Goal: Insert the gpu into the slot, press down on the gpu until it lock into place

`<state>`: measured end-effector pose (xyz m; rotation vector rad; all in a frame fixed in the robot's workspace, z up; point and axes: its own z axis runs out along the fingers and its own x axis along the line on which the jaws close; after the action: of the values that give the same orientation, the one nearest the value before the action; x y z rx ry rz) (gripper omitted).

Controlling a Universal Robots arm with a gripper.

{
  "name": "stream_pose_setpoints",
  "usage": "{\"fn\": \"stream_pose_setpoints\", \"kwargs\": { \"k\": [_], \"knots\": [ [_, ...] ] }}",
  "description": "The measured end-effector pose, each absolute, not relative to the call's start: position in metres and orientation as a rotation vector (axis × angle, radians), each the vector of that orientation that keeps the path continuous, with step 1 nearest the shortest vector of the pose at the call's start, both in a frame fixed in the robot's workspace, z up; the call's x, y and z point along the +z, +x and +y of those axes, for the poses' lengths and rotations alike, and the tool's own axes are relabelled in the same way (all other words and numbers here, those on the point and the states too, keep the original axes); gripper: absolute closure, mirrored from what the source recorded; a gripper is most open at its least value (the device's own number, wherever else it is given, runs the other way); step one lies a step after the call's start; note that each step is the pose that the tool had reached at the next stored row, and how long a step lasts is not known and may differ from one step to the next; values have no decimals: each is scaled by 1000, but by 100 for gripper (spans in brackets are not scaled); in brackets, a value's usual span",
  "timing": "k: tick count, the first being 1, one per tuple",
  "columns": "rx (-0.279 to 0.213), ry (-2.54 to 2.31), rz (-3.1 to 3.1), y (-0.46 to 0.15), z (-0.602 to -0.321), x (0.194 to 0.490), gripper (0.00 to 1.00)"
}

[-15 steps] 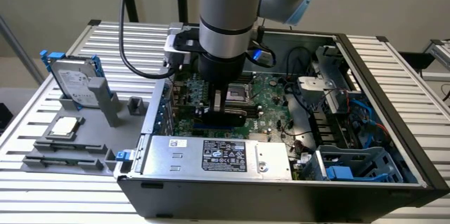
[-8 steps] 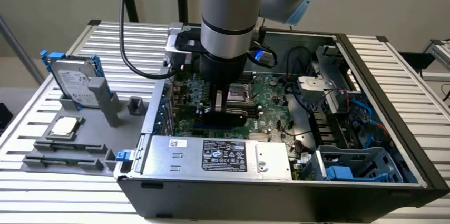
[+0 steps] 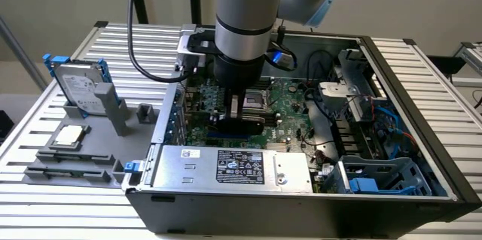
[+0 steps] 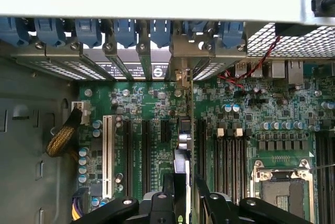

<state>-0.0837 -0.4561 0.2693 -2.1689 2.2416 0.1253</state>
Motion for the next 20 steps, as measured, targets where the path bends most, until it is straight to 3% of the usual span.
{"fn": "stream_pose_setpoints", "kwargs": {
  "k": [20],
  "knots": [
    [122, -2186, 2229, -84, -456, 264, 74]
  ]
}}
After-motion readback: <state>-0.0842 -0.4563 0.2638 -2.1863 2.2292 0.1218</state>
